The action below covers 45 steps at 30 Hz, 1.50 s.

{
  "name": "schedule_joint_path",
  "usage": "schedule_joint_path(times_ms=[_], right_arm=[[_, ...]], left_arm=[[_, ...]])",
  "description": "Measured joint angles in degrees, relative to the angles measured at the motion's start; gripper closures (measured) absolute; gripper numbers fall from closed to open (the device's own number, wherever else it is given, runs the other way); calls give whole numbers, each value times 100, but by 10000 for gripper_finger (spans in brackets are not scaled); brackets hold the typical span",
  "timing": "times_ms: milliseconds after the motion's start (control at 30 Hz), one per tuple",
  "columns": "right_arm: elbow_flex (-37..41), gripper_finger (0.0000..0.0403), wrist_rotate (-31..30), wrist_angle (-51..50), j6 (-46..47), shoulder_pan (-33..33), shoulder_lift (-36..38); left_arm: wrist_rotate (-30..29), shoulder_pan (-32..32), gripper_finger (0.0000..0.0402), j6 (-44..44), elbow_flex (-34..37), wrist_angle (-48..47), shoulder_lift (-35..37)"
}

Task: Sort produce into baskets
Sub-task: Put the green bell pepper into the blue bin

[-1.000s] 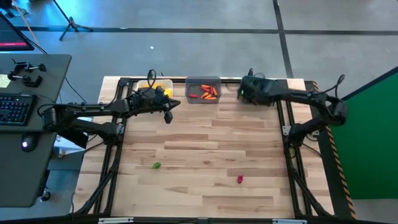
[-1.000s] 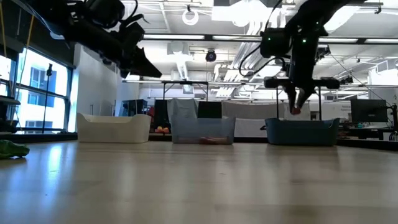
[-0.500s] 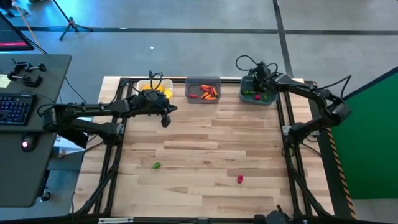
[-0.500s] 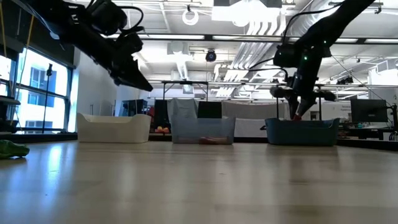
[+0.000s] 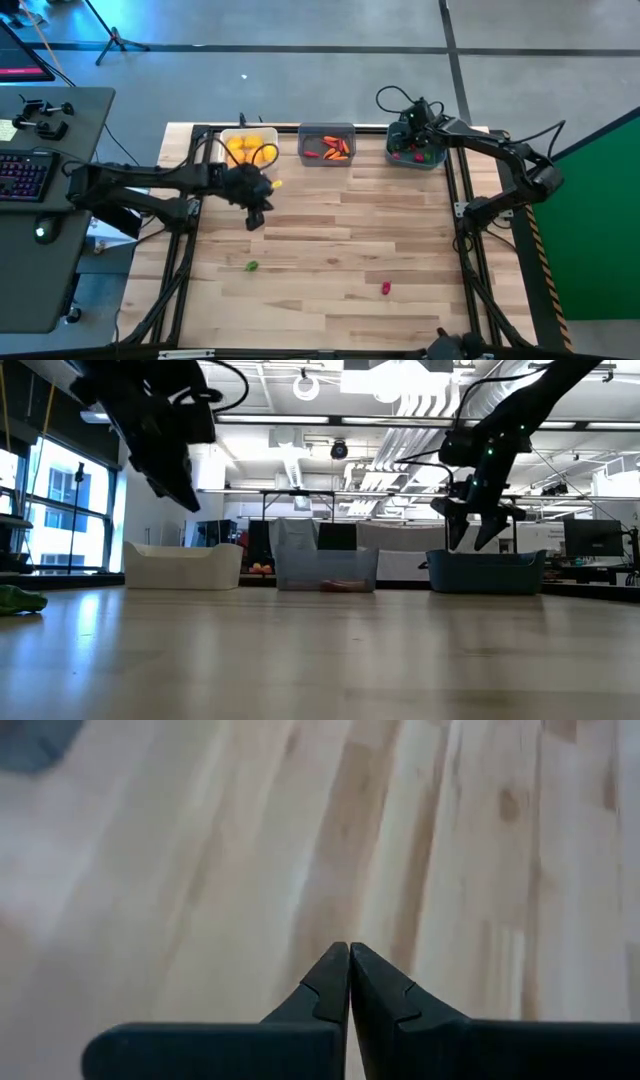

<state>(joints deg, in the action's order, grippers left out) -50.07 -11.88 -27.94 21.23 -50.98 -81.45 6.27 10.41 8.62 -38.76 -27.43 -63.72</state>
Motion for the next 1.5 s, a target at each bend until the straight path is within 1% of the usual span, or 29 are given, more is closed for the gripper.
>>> schedule_joint_path(times_ms=[133,267,400,533,633,733,800,867,967,1067,1133,1233,1333,1400,1500], right_arm=[[-91,135,6,36,-547,1,2],[-91,135,37,-135,-822,44,2],[-89,135,124,-312,-805,75,11],[-90,135,128,-244,-1156,116,13],[-89,135,199,-191,-1233,116,25],[-89,135,226,-24,-1350,116,31],[-89,135,227,14,-1380,116,31],[-89,135,227,24,-1375,116,31],[-89,135,225,51,-1375,116,31],[-89,135,224,156,-1376,116,31],[-89,135,177,198,-1379,116,31],[-89,135,102,279,-1377,116,44],[-89,135,96,234,-1331,116,77],[-89,135,98,193,-1277,118,102],[-89,135,104,249,-1375,116,103]], left_arm=[[-157,-501,398,591,-334,-775,2],[-190,-1108,371,1721,-438,-1316,3],[-206,-1858,324,2931,-438,-1342,-51],[-216,-2563,276,3903,-438,-1384,-228],[-441,-2986,250,4482,-438,-1475,-499],[-740,-3284,237,4920,-438,-1461,-853],[-823,-3404,233,5185,-438,-1448,-1136],[-746,-3496,232,5386,-438,-1405,-1408],[-306,-3615,231,5634,-438,-1148,-1782],[104,-3761,231,5678,-438,-855,-2063],[218,-3841,231,5676,-438,-756,-2187],[129,-3915,232,5763,-438,-906,-2311],[21,-3942,242,6016,-436,-1102,-2394],[2,-3942,257,6133,-436,-1025,-2413],[-48,-3942,290,6092,-436,-767,-2443]])
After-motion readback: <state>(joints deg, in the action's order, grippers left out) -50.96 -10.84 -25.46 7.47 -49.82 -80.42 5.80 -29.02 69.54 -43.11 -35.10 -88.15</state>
